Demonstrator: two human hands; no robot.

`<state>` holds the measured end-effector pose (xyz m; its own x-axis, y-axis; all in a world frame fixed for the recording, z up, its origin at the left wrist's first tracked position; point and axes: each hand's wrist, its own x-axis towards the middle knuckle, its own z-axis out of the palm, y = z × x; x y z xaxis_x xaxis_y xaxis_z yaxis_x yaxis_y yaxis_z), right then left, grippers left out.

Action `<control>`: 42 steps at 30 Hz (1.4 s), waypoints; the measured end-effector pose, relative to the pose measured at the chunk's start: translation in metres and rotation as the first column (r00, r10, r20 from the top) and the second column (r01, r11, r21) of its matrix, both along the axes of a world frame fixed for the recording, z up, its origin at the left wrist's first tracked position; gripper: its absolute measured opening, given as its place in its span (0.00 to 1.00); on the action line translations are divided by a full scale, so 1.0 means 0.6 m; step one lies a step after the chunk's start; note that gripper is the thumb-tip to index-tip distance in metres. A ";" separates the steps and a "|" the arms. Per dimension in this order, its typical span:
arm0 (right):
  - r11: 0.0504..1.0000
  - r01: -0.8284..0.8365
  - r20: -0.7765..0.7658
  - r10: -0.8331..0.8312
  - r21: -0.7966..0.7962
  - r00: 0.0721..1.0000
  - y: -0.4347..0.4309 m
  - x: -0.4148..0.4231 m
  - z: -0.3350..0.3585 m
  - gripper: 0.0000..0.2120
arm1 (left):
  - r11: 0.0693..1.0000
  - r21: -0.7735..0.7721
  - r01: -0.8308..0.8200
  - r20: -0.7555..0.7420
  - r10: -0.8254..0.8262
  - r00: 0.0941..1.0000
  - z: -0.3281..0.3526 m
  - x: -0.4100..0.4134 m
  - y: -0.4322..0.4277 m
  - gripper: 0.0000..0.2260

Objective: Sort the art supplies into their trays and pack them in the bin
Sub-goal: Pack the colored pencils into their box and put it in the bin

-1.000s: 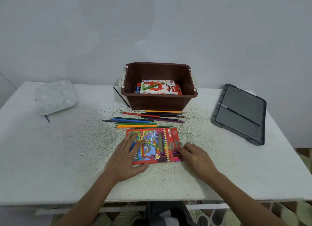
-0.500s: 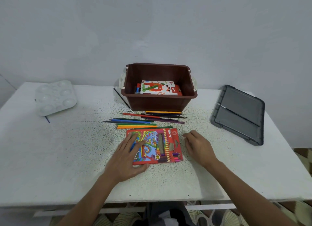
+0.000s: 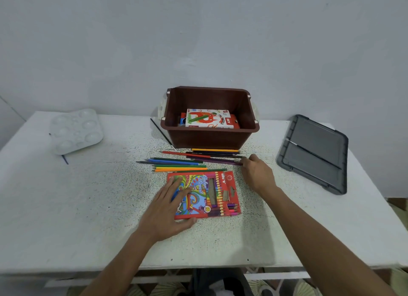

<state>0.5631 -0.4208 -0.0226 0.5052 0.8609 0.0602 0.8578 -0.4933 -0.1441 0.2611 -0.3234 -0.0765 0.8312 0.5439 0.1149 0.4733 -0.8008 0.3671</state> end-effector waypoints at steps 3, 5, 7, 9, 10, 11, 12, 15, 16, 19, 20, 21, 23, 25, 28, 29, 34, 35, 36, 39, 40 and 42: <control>1.000 0.014 -0.005 -0.014 -0.007 1.000 0.003 -0.002 0.002 0.12 | 1.000 0.001 0.011 0.001 -0.011 1.000 0.001 -0.001 0.000 0.38; 1.000 0.017 -0.071 -0.016 0.019 0.997 0.003 -0.002 0.007 0.10 | 1.000 0.005 0.012 0.017 -0.012 1.000 0.001 -0.002 -0.001 0.37; 0.992 0.053 -0.231 -0.026 0.111 0.973 0.002 0.000 0.014 0.06 | 1.000 0.004 0.006 0.020 -0.006 1.000 0.000 -0.001 -0.001 0.37; 0.954 0.160 -0.464 -0.026 0.252 0.885 0.000 0.002 0.030 0.02 | 1.000 0.002 0.001 0.017 -0.001 1.000 0.000 0.000 -0.001 0.38; 0.920 0.241 -0.590 -0.012 0.311 0.808 0.000 0.000 0.041 0.04 | 1.000 0.000 -0.001 0.013 0.001 1.000 -0.001 0.000 -0.002 0.38; 0.876 0.328 -0.707 0.022 0.355 0.707 -0.001 -0.002 0.054 0.05 | 1.000 -0.003 -0.003 0.005 0.003 1.000 0.000 0.000 -0.002 0.38; 0.827 0.414 -0.800 0.072 0.382 0.595 -0.001 -0.004 0.069 0.05 | 1.000 -0.006 -0.006 -0.004 0.006 1.000 0.000 0.000 -0.002 0.38; 0.708 0.592 -0.922 0.268 0.385 0.279 0.002 -0.009 0.105 0.05 | 1.000 -0.012 -0.014 -0.024 0.014 1.000 0.001 0.000 -0.002 0.39; 0.685 0.620 -0.922 0.322 0.383 0.213 0.004 -0.009 0.114 0.05 | 1.000 -0.011 -0.014 -0.031 0.014 0.999 0.001 0.000 -0.002 0.39; 0.652 0.650 -0.901 0.416 0.390 0.123 0.008 -0.012 0.133 0.03 | 1.000 -0.012 -0.012 -0.030 0.011 0.999 0.002 -0.001 -0.002 0.39; 0.646 0.652 -0.894 0.435 0.396 0.111 0.008 -0.013 0.139 0.03 | 1.000 -0.013 -0.012 -0.030 0.011 0.999 0.002 -0.001 -0.002 0.39; 0.642 0.656 -0.887 0.452 0.398 0.096 0.009 -0.015 0.144 0.04 | 1.000 -0.015 -0.012 -0.031 0.012 0.999 0.003 -0.001 -0.002 0.39; 0.634 0.664 -0.876 0.478 0.396 0.065 0.010 -0.016 0.150 0.05 | 1.000 -0.019 -0.013 -0.035 0.012 0.999 0.003 0.000 -0.002 0.39; 0.622 0.688 -0.864 0.504 0.374 0.015 0.009 -0.015 0.155 0.06 | 1.000 -0.017 -0.016 -0.040 0.015 0.999 0.002 0.000 -0.002 0.39; 0.595 0.743 -0.831 0.548 0.308 -0.095 0.010 -0.012 0.161 0.09 | 1.000 -0.012 -0.016 -0.025 0.015 1.000 0.002 0.001 -0.003 0.39; 0.585 0.758 -0.824 0.555 0.289 -0.113 0.011 -0.011 0.163 0.09 | 1.000 -0.012 -0.013 -0.017 0.013 1.000 0.003 0.001 -0.002 0.38; 0.574 0.760 -0.844 0.532 0.304 -0.064 0.013 -0.010 0.159 0.04 | 1.000 -0.011 -0.011 -0.014 0.011 1.000 0.003 0.001 -0.003 0.37; 0.577 0.756 -0.854 0.518 0.309 -0.047 0.013 -0.011 0.158 0.04 | 1.000 -0.013 -0.012 -0.017 0.012 1.000 0.003 0.001 -0.004 0.37; 0.578 0.757 -0.862 0.506 0.305 -0.039 0.013 -0.011 0.158 0.05 | 1.000 -0.012 -0.012 -0.017 0.012 1.000 0.002 0.001 -0.004 0.38; 0.572 0.773 -0.873 0.486 0.275 -0.049 0.013 -0.016 0.159 0.10 | 1.000 -0.009 -0.009 -0.016 0.009 1.000 0.002 0.001 -0.003 0.38; 0.576 0.770 -0.877 0.478 0.274 -0.046 0.012 -0.016 0.158 0.12 | 1.000 -0.008 -0.009 -0.020 0.009 1.000 0.001 0.001 -0.003 0.38; 0.591 0.757 -0.879 0.474 0.280 -0.045 0.012 -0.016 0.157 0.13 | 1.000 -0.010 -0.011 -0.023 0.011 1.000 0.000 0.001 -0.003 0.38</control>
